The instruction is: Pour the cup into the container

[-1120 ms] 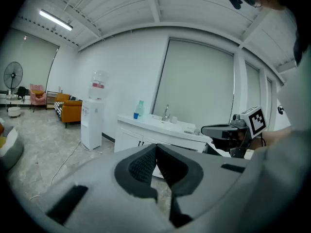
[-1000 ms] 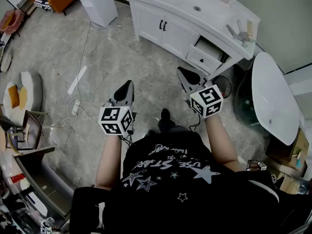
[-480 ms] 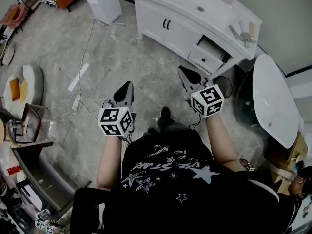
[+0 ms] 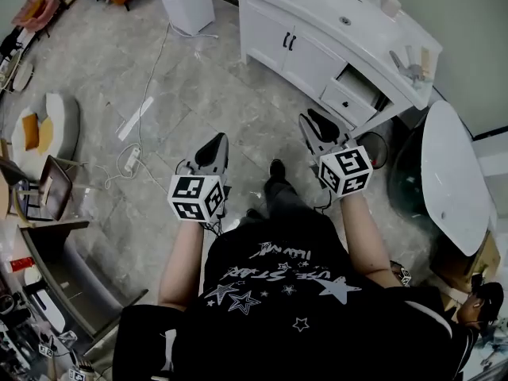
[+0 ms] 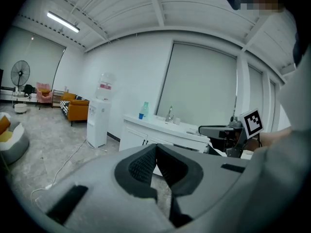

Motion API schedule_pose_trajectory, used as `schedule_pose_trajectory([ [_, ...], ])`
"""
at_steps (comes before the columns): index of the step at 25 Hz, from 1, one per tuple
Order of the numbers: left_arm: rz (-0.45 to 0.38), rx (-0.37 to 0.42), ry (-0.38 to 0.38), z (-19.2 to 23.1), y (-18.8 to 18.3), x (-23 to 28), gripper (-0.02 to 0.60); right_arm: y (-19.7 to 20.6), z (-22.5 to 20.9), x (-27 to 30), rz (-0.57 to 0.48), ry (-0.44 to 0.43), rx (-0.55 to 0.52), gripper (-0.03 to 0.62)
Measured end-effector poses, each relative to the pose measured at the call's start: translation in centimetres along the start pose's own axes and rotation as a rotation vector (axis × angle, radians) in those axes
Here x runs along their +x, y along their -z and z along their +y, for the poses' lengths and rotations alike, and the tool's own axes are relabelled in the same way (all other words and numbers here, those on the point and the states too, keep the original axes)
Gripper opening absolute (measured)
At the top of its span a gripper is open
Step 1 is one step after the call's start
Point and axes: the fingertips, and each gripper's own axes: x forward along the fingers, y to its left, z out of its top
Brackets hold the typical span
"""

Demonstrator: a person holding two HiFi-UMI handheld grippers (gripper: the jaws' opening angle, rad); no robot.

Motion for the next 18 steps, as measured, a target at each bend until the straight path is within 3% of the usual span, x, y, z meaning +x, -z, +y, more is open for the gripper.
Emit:
schedule_pose_trajectory([
  [9, 0.002, -0.002, -0.061, 4.9, -2.1, 4.7, 0.009, -0.4, -3.7, 7.5, 0.016, -0.034, 0.009, 0.208],
  [18, -0.001, 0.005, -0.122, 9.5, -7.1, 15.9, 0.009, -3.4, -13.6, 18.4, 0.014, -0.075, 0.025, 0.250],
])
